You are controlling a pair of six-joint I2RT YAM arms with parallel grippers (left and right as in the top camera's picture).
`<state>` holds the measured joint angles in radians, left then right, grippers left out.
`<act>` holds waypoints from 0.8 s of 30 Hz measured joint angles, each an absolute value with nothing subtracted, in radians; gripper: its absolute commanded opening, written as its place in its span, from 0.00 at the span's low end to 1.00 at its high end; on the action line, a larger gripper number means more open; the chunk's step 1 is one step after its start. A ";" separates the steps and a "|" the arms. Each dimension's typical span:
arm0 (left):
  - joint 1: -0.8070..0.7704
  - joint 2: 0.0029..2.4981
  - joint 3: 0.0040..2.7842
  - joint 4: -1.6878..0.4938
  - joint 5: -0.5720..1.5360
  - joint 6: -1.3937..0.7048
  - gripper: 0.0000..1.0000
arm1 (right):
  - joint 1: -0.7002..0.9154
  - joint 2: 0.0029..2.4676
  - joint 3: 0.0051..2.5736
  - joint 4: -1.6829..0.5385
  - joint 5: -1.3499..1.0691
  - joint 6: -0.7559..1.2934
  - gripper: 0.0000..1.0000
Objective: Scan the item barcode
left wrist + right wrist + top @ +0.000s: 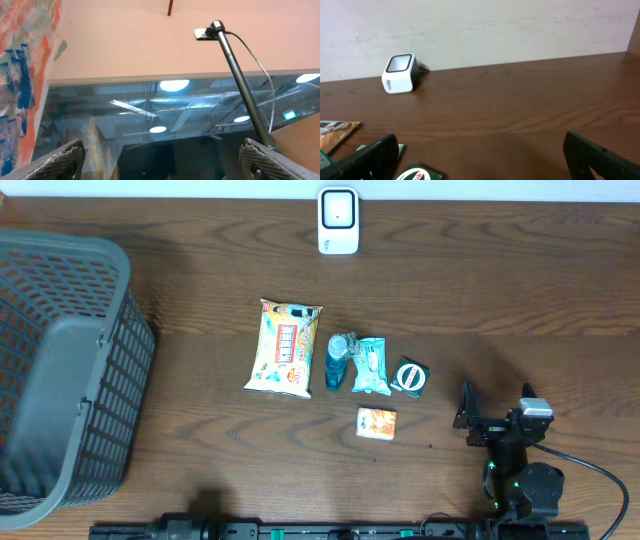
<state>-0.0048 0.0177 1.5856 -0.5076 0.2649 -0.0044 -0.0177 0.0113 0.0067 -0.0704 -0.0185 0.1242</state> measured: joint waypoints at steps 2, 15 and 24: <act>-0.003 0.018 1.586 -0.504 0.259 -0.003 0.98 | -0.018 0.011 0.007 -0.071 -0.019 0.124 0.99; 0.017 0.017 1.555 -0.497 0.237 -0.003 0.98 | -0.018 0.011 0.007 -0.070 -0.019 0.124 0.99; 0.017 0.017 1.435 -0.455 0.236 -0.003 0.98 | -0.018 0.011 0.007 -0.070 -0.019 0.124 0.99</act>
